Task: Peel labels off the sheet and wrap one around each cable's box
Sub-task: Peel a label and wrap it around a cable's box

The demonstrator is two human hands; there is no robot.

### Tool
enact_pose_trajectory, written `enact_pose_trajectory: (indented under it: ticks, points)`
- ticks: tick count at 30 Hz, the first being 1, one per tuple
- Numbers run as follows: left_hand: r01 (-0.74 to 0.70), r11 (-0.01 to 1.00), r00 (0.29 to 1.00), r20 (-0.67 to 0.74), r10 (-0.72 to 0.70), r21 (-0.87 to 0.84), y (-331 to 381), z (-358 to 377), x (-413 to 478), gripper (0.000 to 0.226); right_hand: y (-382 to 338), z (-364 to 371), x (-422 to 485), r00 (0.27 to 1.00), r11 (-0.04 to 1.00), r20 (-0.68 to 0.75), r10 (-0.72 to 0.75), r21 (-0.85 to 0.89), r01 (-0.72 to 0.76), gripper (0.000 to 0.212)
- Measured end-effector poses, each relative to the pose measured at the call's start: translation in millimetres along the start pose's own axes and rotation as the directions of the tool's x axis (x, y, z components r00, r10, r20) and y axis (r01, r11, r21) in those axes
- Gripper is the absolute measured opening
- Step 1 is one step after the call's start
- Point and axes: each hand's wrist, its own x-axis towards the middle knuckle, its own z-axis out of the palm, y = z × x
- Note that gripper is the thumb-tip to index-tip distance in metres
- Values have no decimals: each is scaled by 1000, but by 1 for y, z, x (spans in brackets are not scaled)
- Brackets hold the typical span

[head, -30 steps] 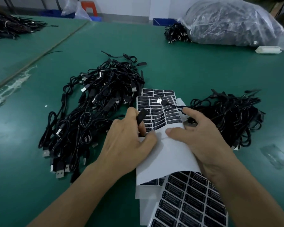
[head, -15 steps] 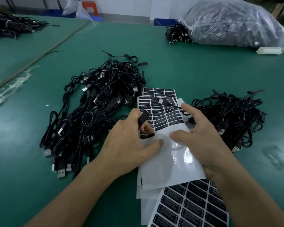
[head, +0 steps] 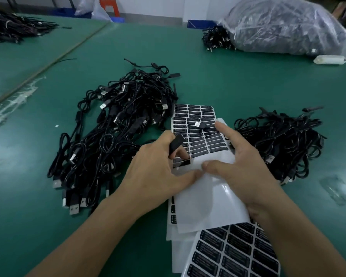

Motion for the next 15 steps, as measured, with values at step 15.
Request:
enact_pose_trajectory:
  ticks: [15]
  points:
    - [-56, 998, 998, -10, 57, 27, 1, 0, 0, 36, -4, 3, -1, 998, 996, -67, -23, -92, 17, 58]
